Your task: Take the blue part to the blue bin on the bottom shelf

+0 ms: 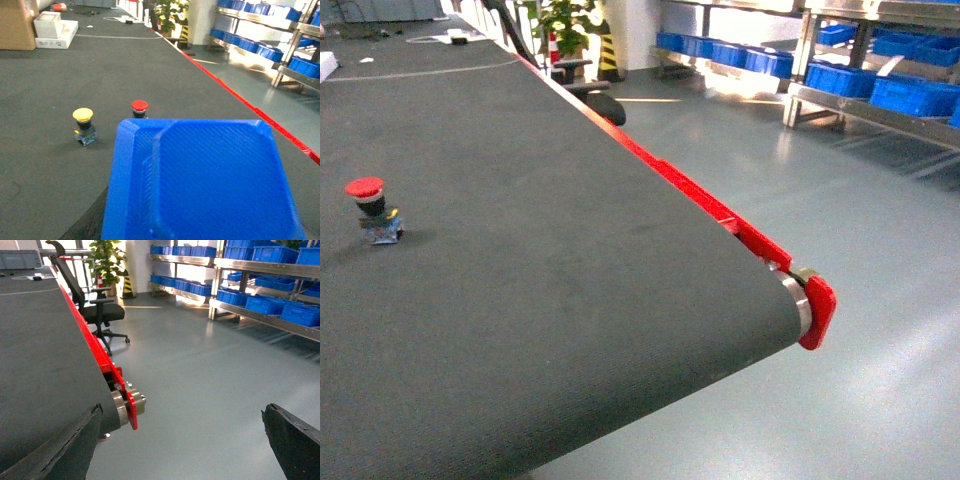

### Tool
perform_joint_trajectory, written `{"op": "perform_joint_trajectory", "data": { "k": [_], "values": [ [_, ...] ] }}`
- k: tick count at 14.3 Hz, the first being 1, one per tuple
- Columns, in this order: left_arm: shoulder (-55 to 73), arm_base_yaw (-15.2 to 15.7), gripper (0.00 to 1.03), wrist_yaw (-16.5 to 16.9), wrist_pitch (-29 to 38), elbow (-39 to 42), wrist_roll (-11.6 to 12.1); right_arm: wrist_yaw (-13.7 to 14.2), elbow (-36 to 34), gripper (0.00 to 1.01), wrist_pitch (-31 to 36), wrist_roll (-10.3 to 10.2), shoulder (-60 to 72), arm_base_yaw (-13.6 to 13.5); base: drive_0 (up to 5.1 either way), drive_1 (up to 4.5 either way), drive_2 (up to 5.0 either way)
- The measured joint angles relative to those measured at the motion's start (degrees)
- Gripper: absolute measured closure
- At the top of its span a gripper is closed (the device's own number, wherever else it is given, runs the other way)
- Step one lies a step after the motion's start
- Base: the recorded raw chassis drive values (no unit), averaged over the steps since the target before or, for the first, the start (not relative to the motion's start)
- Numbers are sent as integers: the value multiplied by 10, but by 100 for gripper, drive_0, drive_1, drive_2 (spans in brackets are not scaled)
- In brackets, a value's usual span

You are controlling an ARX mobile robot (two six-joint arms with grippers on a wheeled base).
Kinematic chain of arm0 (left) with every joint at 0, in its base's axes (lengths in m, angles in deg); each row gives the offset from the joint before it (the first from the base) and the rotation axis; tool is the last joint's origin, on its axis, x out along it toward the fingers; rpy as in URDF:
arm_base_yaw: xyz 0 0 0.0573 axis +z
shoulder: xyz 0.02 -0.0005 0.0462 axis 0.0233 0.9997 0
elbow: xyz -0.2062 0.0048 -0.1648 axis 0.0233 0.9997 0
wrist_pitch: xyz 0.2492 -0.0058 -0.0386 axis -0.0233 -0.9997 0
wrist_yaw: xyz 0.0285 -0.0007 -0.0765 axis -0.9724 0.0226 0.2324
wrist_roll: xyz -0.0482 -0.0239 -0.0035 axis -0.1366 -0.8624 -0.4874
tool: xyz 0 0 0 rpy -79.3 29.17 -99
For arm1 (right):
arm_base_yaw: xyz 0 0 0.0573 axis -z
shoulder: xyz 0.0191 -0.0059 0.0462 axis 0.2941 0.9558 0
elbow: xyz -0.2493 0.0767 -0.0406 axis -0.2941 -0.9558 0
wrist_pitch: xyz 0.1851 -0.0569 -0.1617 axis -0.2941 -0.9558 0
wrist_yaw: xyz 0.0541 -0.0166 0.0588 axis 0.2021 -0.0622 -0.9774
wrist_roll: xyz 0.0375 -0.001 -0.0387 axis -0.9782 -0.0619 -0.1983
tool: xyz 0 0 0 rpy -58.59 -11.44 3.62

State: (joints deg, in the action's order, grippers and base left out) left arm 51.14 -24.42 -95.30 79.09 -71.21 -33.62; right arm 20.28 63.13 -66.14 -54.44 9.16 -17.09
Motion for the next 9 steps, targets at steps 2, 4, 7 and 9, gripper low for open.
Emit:
{"op": "perform_joint_trajectory", "data": {
  "k": [2,4,7,9],
  "values": [
    [0,0,60,0,0,0,0,0,0,3,0,0,0,0,-155,-155,-155],
    [0,0,60,0,0,0,0,0,0,3,0,0,0,0,-166,-166,-166],
    [0,0,60,0,0,0,0,0,0,3,0,0,0,0,-159,-159,-159],
    [0,0,60,0,0,0,0,0,0,3,0,0,0,0,-151,-151,-151]
  ]
}}
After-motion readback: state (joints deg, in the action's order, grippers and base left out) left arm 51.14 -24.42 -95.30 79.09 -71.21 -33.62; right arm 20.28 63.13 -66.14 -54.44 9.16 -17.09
